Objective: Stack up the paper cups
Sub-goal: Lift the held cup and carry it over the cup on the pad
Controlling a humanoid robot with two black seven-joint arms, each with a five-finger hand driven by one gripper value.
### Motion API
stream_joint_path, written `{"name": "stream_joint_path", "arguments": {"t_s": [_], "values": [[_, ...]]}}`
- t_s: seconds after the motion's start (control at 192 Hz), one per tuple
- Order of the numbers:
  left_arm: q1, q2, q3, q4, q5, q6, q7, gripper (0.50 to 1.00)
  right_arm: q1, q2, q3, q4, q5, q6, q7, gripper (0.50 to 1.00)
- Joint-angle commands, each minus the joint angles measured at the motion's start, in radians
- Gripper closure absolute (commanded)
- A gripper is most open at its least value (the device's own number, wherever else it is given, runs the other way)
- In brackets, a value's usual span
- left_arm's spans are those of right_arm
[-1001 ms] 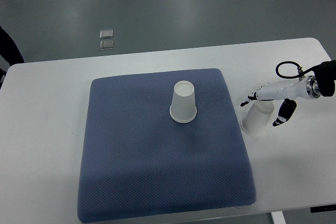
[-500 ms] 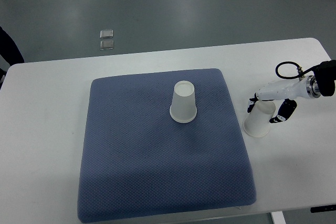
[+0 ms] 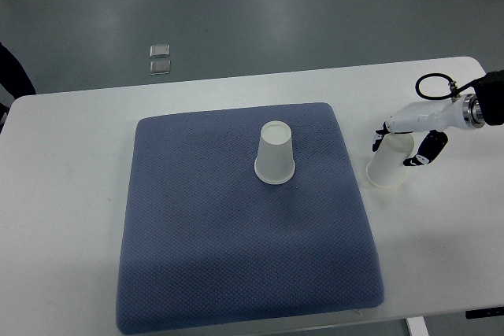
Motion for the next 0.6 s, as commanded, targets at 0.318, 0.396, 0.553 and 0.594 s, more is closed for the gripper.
{"name": "stream_joint_path", "arguments": {"t_s": [0.318, 0.396, 0.553, 0.594], "values": [[0.0, 0.0, 0.0, 0.0, 0.0, 0.0, 0.0, 0.5, 0.292, 0.012, 0.009, 0.061, 0.019, 0.133, 0.021, 0.846], [0.0, 0.0, 0.0, 0.0, 0.0, 0.0, 0.0, 0.5, 0.342, 0.015, 0.01, 0.089, 0.034, 0.152, 0.021, 0.846], [0.0, 0.0, 0.0, 0.0, 0.0, 0.0, 0.0, 0.5, 0.382, 0.046, 0.012, 0.117, 0.054, 0.184, 0.024, 0.846], [0.0, 0.0, 0.0, 0.0, 0.0, 0.0, 0.0, 0.5, 0.39, 0.064, 0.015, 0.121, 0.058, 0.185, 0.024, 0.846]]}}
